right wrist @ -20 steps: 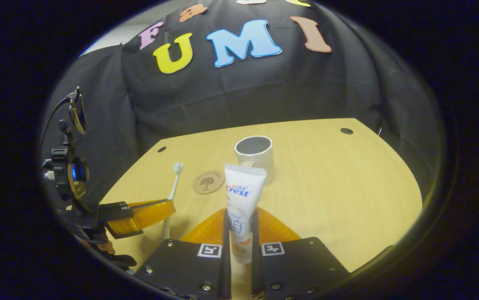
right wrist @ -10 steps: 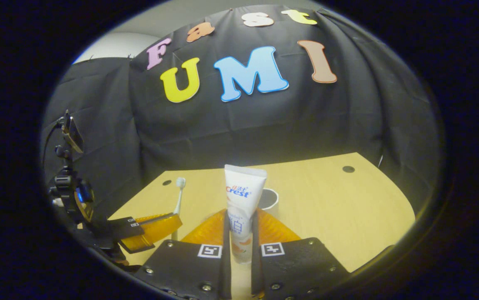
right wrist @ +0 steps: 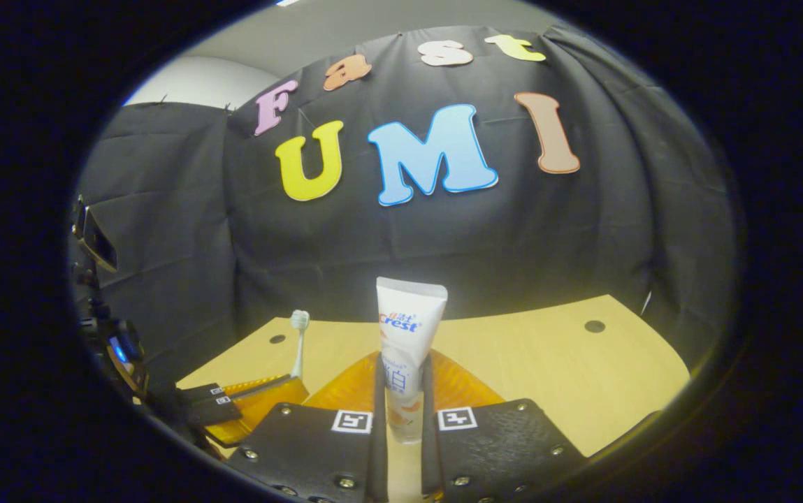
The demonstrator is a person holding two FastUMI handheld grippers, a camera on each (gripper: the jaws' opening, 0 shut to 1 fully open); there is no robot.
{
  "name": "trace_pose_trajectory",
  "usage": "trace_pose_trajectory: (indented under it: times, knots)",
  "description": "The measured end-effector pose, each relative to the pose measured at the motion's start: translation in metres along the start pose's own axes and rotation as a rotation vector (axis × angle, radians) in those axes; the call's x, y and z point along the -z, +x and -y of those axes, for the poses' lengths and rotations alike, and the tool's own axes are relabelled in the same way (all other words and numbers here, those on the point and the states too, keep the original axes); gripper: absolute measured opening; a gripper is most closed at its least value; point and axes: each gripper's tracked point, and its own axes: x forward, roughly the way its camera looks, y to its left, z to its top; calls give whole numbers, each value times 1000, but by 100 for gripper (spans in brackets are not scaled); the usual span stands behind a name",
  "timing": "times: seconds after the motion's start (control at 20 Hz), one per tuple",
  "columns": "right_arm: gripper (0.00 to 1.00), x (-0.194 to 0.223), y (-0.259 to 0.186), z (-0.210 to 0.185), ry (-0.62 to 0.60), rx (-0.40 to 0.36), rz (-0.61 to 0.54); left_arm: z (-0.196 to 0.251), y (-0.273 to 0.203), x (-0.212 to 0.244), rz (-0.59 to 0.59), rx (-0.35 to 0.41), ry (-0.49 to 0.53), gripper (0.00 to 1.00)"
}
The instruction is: Put the toothbrush and toothpaste on the desktop into the cup, then pick up the cup and place it on the coaster on the desktop.
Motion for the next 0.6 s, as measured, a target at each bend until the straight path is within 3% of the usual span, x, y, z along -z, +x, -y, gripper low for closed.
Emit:
trace_pose_trajectory:
  times: [0.25, 0.6]
  knots:
    - [19, -15, 30, 13, -25, 26, 77, -2, 8, -16, 70, -13, 1, 8]
    - [19, 19, 76, 35, -32, 48, -4, -6, 10, -23, 98, -44, 11, 8]
